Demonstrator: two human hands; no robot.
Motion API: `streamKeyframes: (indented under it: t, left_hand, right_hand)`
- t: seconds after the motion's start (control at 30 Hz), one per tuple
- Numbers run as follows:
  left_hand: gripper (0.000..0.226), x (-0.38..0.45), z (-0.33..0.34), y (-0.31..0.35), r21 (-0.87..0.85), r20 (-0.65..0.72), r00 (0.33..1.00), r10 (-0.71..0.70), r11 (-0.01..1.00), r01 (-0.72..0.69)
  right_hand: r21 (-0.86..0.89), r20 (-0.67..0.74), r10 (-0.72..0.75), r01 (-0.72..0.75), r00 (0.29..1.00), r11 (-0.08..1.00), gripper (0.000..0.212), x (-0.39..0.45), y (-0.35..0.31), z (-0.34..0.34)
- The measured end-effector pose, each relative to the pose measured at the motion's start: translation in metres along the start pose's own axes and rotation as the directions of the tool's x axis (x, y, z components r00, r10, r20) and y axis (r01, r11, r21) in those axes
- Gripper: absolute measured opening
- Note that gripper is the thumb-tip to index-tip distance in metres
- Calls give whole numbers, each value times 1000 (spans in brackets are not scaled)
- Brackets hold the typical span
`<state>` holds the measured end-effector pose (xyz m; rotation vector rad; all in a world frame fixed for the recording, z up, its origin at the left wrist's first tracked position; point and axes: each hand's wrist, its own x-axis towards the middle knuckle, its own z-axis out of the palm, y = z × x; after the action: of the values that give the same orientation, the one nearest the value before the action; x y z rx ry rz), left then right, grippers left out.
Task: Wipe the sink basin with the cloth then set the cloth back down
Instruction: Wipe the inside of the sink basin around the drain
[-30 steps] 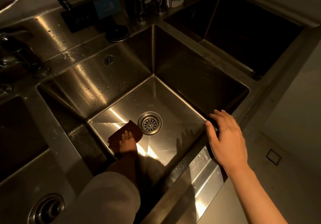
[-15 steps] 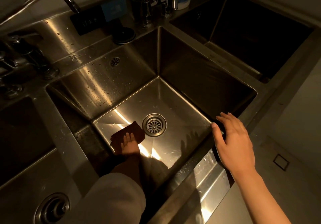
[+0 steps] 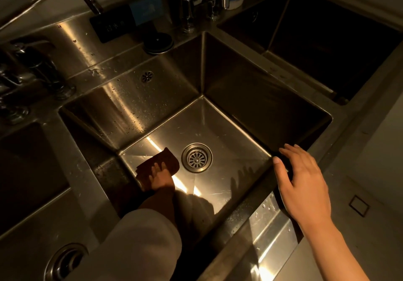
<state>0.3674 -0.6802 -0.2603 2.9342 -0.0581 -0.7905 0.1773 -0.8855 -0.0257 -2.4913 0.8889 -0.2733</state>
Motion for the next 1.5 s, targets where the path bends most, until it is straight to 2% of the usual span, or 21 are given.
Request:
streamKeyframes:
  t: [0.3, 0.87, 1.1, 1.3, 1.5]
  left_hand:
    - [62, 23, -10, -10, -6, -37, 999, 29, 1000, -29]
    - [53, 66, -27, -24, -74, -158, 988, 3, 997, -15]
    - [56, 89, -32, -33, -97, -117, 993, 0, 995, -12]
    - [57, 89, -29, -34, -59, -118, 993, 29, 998, -36]
    - [57, 82, -24, -32, 26, -135, 985, 110, 994, -107]
  right_hand:
    - [-14, -6, -16, 16, 1000, 1000, 57, 0, 0, 1]
    - [-6, -26, -7, 7, 1000, 1000, 57, 1, 1, 2]
    - [-5, -11, 11, -11, 1000, 1000, 58, 1, -1, 1]
    - [-24, 2, 22, -21, 1000, 999, 65, 2, -3, 0]
    - [-65, 14, 8, -8, 1000, 998, 62, 2, -2, 1]
